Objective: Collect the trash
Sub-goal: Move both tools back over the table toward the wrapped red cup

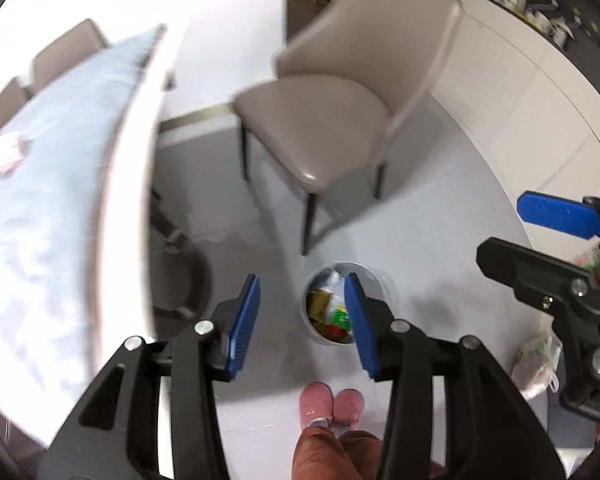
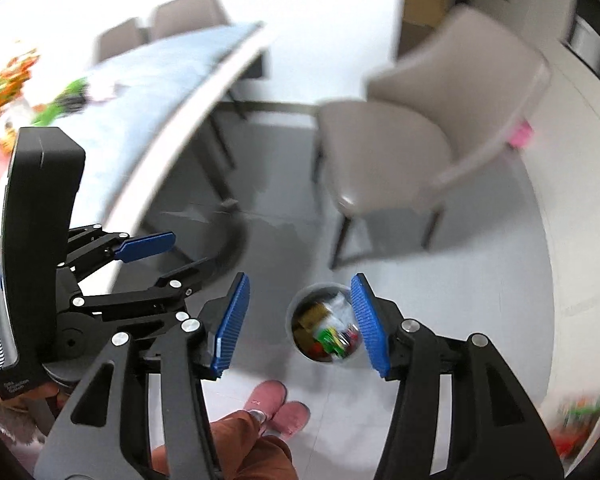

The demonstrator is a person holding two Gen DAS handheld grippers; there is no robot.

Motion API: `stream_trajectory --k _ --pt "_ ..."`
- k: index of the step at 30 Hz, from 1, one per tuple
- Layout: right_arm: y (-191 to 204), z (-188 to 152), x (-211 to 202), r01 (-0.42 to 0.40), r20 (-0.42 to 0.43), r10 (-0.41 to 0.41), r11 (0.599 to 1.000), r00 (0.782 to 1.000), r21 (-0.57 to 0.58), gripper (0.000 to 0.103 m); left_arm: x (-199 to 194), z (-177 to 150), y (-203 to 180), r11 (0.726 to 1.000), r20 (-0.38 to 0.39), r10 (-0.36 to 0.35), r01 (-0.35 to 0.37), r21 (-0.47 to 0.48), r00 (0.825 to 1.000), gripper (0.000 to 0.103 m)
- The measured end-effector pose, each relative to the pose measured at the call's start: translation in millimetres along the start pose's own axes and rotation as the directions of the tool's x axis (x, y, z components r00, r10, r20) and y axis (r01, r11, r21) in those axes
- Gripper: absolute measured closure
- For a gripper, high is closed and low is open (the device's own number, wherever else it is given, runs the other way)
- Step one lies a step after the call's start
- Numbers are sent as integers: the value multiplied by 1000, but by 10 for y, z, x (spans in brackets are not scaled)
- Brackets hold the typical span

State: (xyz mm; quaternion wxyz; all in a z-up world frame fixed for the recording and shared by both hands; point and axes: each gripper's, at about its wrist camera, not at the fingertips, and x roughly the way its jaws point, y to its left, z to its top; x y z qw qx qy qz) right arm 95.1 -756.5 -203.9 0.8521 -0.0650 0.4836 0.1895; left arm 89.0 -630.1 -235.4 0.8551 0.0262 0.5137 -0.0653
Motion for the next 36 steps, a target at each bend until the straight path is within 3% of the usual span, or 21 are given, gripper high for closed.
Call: stream_trajectory --k 5,11,13,15,21,25,36 --pt "689 384 -247 -85 66 98 981 993 -175 49 -612 -131 598 986 49 100 -92 -137 994 58" --pt "1598 860 -267 -171 83 209 929 974 -327 48 -1036 -265 1475 945 94 226 -195 -261 969 57" --pt "1954 1064 -218 -178 90 226 912 970 -369 42 -1160 -271 1784 930 108 259 -218 -296 960 46" --pt "2254 1211 -213 -174 104 231 903 967 -393 39 -1283 -292 2153 915 129 288 -233 -330 949 43" --pt "3134 1780 -83 -139 184 224 911 957 -389 26 -1518 -152 3201 893 161 347 -273 -358 924 40" --pt "3494 2110 15 -127 219 214 927 952 -353 21 -1545 -7 3754 880 174 376 -292 -375 910 36" --pt "3995 2830 496 -136 211 222 923 952 -361 21 -1532 391 4686 827 168 448 -336 -452 878 36"
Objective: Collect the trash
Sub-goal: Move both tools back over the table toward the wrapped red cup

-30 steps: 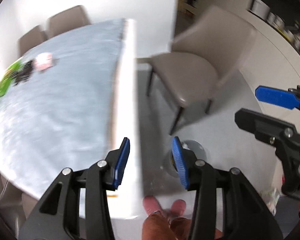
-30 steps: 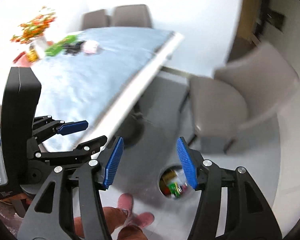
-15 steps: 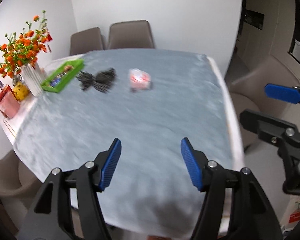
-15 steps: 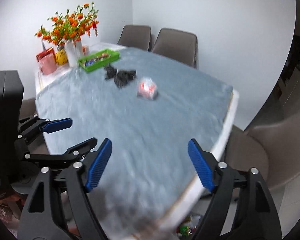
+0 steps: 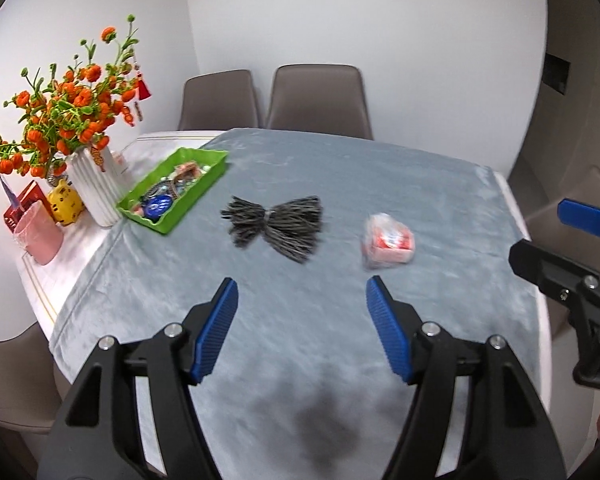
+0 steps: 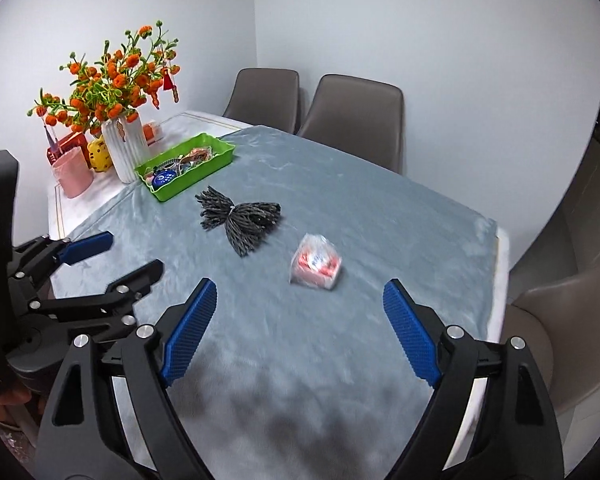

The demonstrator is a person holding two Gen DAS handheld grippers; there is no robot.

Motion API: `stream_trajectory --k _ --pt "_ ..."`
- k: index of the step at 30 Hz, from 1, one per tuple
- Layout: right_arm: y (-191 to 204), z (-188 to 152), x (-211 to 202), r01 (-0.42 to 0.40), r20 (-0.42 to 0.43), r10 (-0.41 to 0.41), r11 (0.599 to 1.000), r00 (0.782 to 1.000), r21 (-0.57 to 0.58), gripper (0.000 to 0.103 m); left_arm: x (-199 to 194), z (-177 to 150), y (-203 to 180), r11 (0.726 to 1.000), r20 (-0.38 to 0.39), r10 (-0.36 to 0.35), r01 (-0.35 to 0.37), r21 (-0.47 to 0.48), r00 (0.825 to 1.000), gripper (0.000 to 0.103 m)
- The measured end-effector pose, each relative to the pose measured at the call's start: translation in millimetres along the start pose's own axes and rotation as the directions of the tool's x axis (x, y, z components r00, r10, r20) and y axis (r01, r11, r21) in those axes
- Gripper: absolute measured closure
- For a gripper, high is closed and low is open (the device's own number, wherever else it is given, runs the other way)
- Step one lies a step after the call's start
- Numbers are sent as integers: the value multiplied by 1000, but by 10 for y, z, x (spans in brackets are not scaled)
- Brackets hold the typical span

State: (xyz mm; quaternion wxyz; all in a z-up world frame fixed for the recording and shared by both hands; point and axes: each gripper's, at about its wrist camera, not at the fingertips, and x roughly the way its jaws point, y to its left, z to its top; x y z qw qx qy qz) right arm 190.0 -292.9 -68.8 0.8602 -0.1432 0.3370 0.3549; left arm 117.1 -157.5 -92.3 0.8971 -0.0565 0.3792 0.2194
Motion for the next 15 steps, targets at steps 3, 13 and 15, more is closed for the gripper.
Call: stream_trajectory --k 3,13,15 --pt "0 100 247 -2 -18 3 1000 1000 3 21 174 59 125 1000 -20 7 -7 -21 1000 36" --pt "96 277 1003 51 -90 -48 998 995 32 21 1009 275 423 998 -104 -62 63 4 993 36" --pt "110 302 1190 82 -112 -74 994 991 70 21 1185 330 453 995 -125 -92 95 19 988 36"
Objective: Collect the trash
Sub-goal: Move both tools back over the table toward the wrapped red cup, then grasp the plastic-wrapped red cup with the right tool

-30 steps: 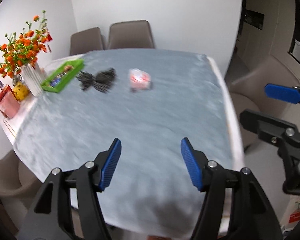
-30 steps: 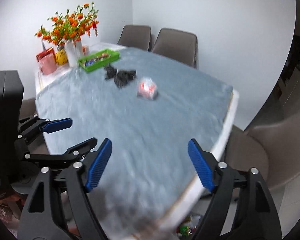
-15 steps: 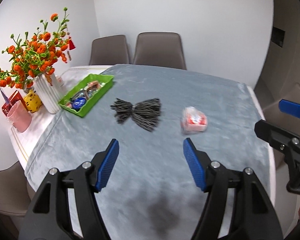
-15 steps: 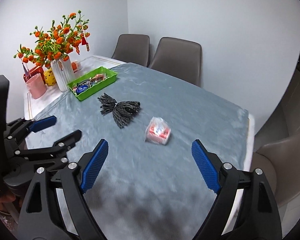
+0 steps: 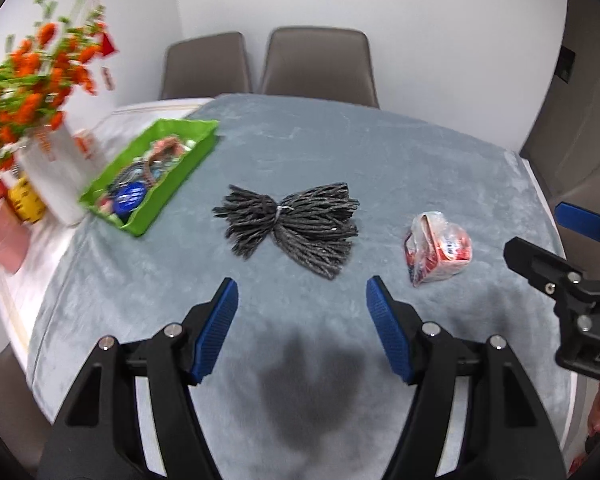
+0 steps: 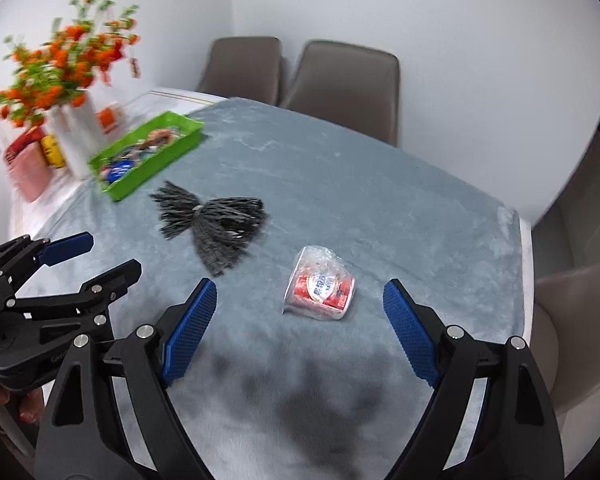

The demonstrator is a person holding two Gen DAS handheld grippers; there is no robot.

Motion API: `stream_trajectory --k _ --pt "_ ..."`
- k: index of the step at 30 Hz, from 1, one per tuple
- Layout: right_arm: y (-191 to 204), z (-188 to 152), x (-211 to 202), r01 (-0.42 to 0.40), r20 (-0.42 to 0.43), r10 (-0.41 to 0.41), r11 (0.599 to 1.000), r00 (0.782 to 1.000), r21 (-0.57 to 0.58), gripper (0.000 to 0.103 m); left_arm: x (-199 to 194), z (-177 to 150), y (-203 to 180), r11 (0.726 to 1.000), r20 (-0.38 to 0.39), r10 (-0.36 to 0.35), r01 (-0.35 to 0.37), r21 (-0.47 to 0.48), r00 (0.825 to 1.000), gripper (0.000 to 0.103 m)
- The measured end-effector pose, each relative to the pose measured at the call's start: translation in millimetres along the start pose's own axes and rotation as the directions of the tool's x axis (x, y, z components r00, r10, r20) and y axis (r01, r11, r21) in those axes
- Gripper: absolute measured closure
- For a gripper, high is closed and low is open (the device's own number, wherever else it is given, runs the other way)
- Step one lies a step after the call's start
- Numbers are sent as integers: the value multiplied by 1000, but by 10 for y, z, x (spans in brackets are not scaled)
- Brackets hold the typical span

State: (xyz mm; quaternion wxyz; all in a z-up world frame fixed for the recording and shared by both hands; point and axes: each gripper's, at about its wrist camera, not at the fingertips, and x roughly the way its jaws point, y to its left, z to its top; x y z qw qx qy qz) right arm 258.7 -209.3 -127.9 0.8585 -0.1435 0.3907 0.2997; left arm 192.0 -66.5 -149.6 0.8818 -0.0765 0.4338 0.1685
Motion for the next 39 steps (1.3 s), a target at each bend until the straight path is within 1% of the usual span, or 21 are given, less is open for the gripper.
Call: stream_trajectory --k 3,8,11,15,23,30,39 --pt "35 45 206 39 -14 -39 998 999 48 21 250 125 51 998 -17 -37 38 53 999 36" --pt "13 67 554 106 -62 -99 987 993 117 21 572 303 102 990 -35 -86 89 109 996 36" --pt "-33 61 714 140 -87 -130 982 988 128 21 732 384 88 985 -44 -105 111 136 993 36" --pt "-107 59 915 161 -118 -145 976 982 144 21 891 443 56 979 -57 -124 131 154 991 36" --pt "-203 14 1136 171 -158 -146 973 977 154 21 1173 428 -41 976 -109 -143 159 149 984 36" --pt "-237 -22 1304 160 -184 -132 976 974 145 21 1332 373 -134 978 -133 -127 147 150 983 36" --pt "-243 9 1436 135 -202 -104 980 974 146 21 1484 465 -105 979 -140 -112 133 153 984 36"
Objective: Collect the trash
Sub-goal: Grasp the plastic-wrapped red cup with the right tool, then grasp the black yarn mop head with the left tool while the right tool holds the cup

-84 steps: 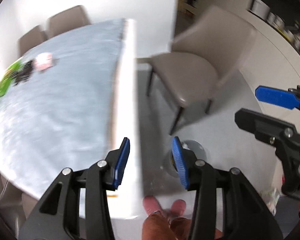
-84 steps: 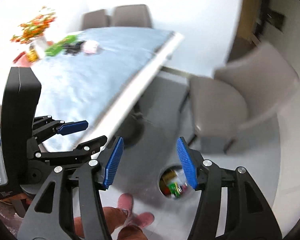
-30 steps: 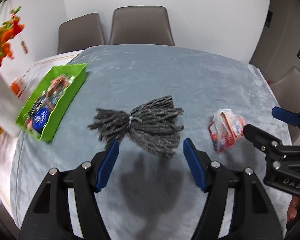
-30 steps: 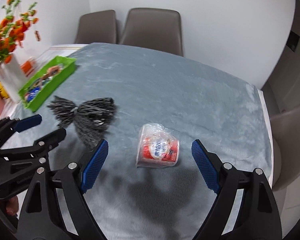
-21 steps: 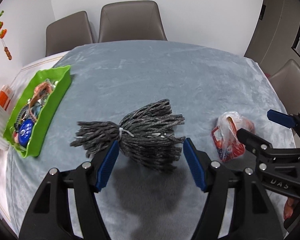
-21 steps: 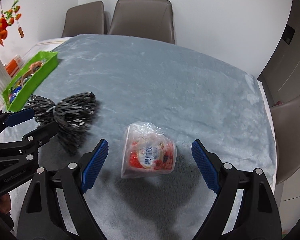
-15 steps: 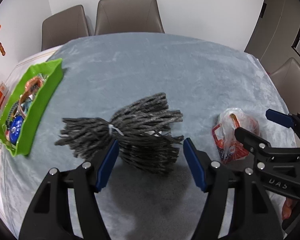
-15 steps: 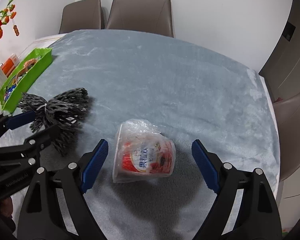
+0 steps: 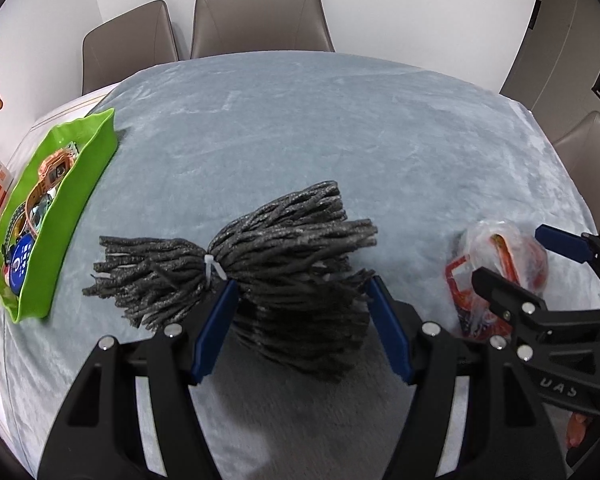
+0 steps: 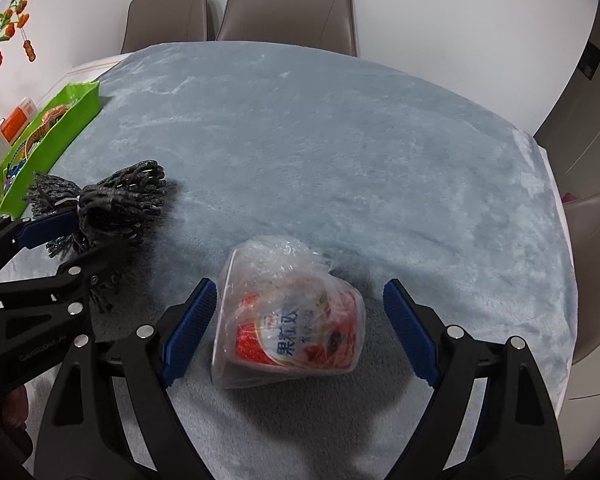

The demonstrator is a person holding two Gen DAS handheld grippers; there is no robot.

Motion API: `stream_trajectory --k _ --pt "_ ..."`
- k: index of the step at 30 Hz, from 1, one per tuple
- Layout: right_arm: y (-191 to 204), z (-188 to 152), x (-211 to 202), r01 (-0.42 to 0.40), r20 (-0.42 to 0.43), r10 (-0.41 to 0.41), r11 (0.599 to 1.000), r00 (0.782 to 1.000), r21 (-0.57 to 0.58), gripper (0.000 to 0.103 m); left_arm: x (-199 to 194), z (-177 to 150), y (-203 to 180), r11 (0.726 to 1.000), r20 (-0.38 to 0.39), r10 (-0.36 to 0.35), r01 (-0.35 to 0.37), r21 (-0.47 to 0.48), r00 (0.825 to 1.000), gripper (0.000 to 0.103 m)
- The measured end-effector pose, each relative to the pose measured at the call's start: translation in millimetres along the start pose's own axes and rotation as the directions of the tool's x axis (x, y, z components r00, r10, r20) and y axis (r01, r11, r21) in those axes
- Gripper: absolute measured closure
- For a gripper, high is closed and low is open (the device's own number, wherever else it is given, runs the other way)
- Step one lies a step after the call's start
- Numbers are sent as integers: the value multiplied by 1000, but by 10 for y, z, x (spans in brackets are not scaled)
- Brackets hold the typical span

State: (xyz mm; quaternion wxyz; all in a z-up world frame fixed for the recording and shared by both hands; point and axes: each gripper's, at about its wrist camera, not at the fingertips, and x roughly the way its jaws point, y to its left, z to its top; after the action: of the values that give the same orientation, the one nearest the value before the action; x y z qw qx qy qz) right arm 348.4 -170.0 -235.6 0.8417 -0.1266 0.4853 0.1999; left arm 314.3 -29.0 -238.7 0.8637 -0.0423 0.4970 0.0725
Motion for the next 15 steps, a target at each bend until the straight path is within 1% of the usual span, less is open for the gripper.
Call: stream_trajectory --k 2,3,4,5,6,7,9,10,12,15 --pt "3 16 27 -7 -7 7 1000 1000 -1 21 62 9 3 1000 -10 0 0 1 1000 36" --pt "8 22 39 -10 -9 10 1000 1000 -1 24 85 9 4 1000 -15 -3 3 1 1000 37" --pt "14 28 51 -16 -13 16 1000 1000 -2 31 120 6 8 1000 -23 -8 8 -1 1000 42" --pt "18 32 62 -21 -18 21 1000 1000 -3 35 139 -1 13 1000 -28 -7 7 -3 1000 48" --pt "23 34 70 -20 -22 20 1000 1000 -6 39 164 -5 20 1000 -36 -11 11 -3 999 61" --pt "28 36 68 -19 -20 19 1000 1000 -9 40 187 -12 27 1000 -46 -19 19 -5 999 73" --pt "35 41 58 -24 -16 24 1000 1000 -12 40 207 -21 47 999 -52 -37 36 -10 998 84" --pt "41 41 57 -26 -18 25 1000 1000 -16 40 205 -21 47 999 -49 -36 36 -4 998 92" --pt "65 42 43 -28 -16 28 999 999 -24 41 194 -17 45 1000 -41 -27 27 14 999 99" --pt "101 33 12 -33 -15 33 999 999 -33 41 157 -21 56 999 -31 -32 33 12 999 102"
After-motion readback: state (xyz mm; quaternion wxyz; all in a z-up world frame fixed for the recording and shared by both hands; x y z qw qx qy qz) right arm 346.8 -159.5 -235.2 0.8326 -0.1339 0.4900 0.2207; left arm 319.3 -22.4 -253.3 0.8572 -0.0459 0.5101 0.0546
